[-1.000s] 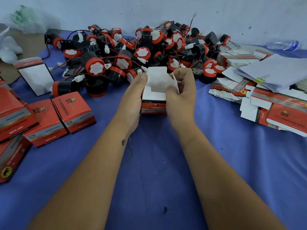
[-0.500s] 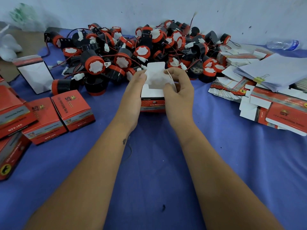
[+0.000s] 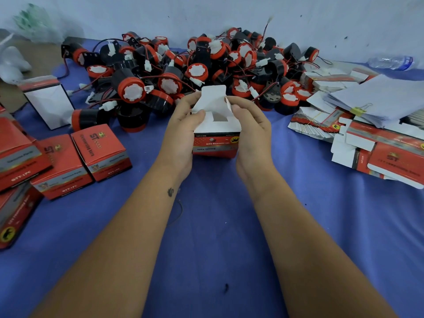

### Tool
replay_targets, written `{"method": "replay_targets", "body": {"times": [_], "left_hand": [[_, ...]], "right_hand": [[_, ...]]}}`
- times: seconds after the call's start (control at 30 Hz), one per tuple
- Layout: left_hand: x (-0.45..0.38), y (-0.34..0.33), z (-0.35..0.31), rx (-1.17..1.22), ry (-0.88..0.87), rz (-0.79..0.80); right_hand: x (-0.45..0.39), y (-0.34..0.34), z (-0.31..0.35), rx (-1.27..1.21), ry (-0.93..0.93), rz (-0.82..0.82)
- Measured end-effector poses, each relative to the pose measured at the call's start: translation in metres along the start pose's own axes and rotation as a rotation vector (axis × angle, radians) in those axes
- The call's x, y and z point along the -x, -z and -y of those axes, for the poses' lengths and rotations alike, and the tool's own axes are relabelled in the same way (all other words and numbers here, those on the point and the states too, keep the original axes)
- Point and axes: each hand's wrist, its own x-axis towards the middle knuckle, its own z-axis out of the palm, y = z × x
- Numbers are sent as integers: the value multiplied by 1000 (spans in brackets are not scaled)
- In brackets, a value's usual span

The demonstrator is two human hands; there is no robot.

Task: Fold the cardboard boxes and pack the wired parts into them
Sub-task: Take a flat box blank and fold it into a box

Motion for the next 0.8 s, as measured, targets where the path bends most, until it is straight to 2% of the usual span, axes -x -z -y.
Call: {"method": "replay_targets", "body": {"times": [0.23, 0.5, 0.63, 0.8], "left_hand": [[1, 1, 1, 25, -4, -12], [3, 1, 0, 27, -32, -59], [5, 2, 1, 60, 3, -3], [2, 2, 4, -31, -20, -14]], "right_hand": [[-2, -1, 2, -40, -79, 19], [0, 0, 0, 10, -51, 79], [-2, 2, -1, 10, -76, 82], [-1, 2, -1, 79, -76, 132]]}}
